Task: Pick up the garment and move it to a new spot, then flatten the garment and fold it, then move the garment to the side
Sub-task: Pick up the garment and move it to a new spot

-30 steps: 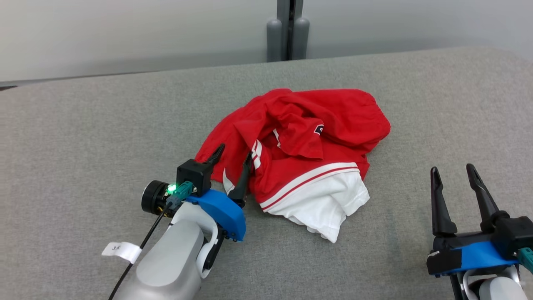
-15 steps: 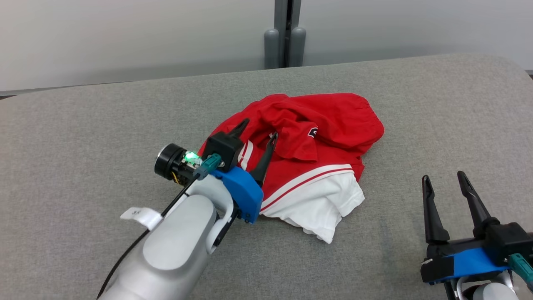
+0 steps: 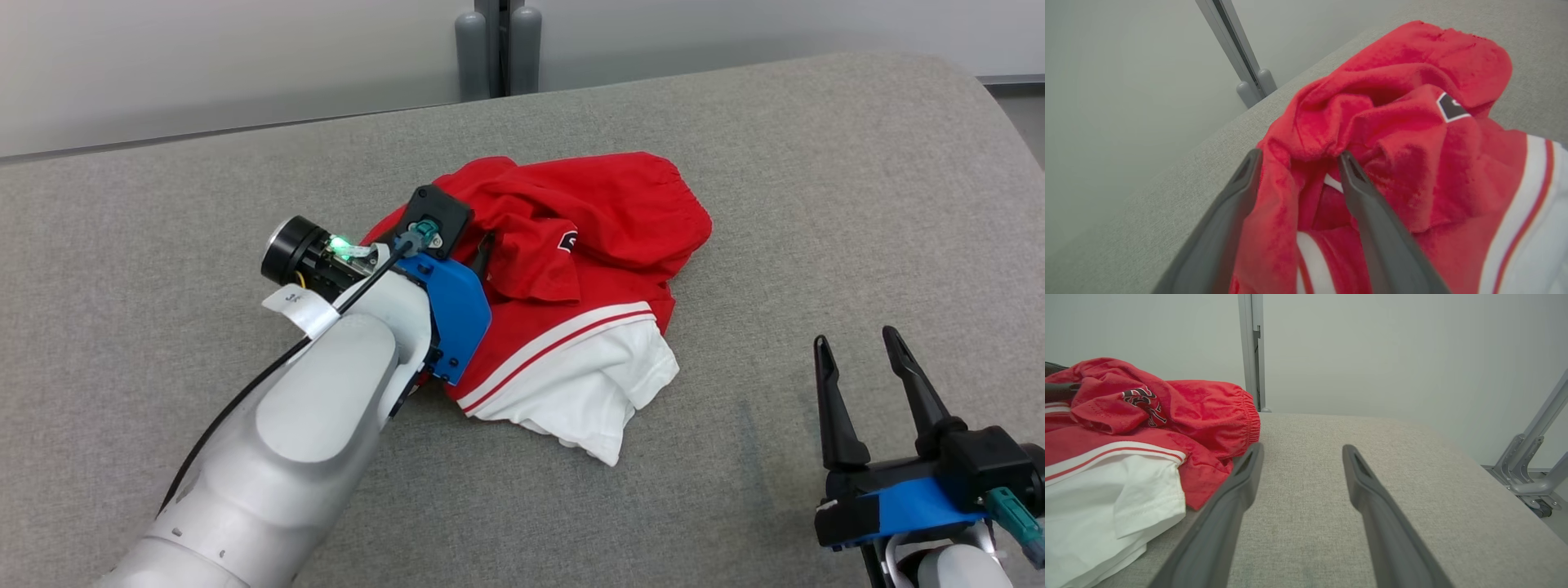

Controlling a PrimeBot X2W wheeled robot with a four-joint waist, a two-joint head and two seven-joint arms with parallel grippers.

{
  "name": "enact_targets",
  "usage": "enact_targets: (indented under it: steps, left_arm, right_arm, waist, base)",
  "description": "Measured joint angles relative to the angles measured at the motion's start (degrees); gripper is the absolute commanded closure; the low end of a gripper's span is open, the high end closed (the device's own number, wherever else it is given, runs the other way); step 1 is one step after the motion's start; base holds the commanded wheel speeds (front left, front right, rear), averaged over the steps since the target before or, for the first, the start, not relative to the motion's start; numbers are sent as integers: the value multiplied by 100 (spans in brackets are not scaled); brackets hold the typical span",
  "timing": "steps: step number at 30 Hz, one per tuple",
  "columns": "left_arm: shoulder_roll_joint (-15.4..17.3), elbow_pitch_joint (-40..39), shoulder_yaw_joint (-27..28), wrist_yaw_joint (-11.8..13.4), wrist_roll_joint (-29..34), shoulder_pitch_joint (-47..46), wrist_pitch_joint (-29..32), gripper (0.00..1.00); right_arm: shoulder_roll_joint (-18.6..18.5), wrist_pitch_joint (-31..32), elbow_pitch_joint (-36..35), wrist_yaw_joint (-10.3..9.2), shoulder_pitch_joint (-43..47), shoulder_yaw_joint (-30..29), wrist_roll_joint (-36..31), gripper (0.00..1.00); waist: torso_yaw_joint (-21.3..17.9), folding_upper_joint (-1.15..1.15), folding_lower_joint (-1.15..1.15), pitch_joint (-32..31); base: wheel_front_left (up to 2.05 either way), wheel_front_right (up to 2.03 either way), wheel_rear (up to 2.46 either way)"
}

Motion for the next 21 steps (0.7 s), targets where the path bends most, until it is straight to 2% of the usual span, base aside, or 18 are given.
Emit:
enact_targets:
  steps: [1,2,3,4,5,11,16,21]
  left_arm:
    - [-25,38,-19,-11,0,-37,45,18]
    - [-43,75,-27,-16,-1,-61,90,38]
    - [-69,108,-56,-32,-1,-90,140,62]
    - [-108,133,-87,-54,-1,-126,180,95]
    - [-146,147,-125,-69,-1,-170,200,100]
    - [-218,114,-98,42,15,-341,-163,100]
    - [-237,-77,89,187,-68,-405,-648,100]
    - [-71,-391,420,342,-214,-610,-966,100]
  right_arm:
    - [0,0,0,0,-11,8,3,0]
    - [-1,0,0,0,-14,15,9,0]
    - [0,0,2,0,-20,21,9,0]
    - [0,0,5,0,-32,27,11,0]
    - [0,0,7,0,-42,33,20,0]
    - [0,0,11,0,-47,38,43,0]
    - [-1,0,7,0,-36,-104,23,0]
    - [0,0,-7,0,-34,-149,0,0]
  waist:
    - [-15,0,0,15]
    - [-29,0,0,28]
    - [-39,0,0,39]
    - [-48,1,0,48]
    - [-55,0,0,54]
    - [-48,0,0,52]
    - [108,0,0,-7]
    - [330,0,0,-81]
  base:
    - [0,0,0]
    - [0,0,0]
    - [0,0,0]
    - [0,0,0]
    - [0,0,0]
    - [0,0,0]
    - [0,0,0]
    - [0,0,0]
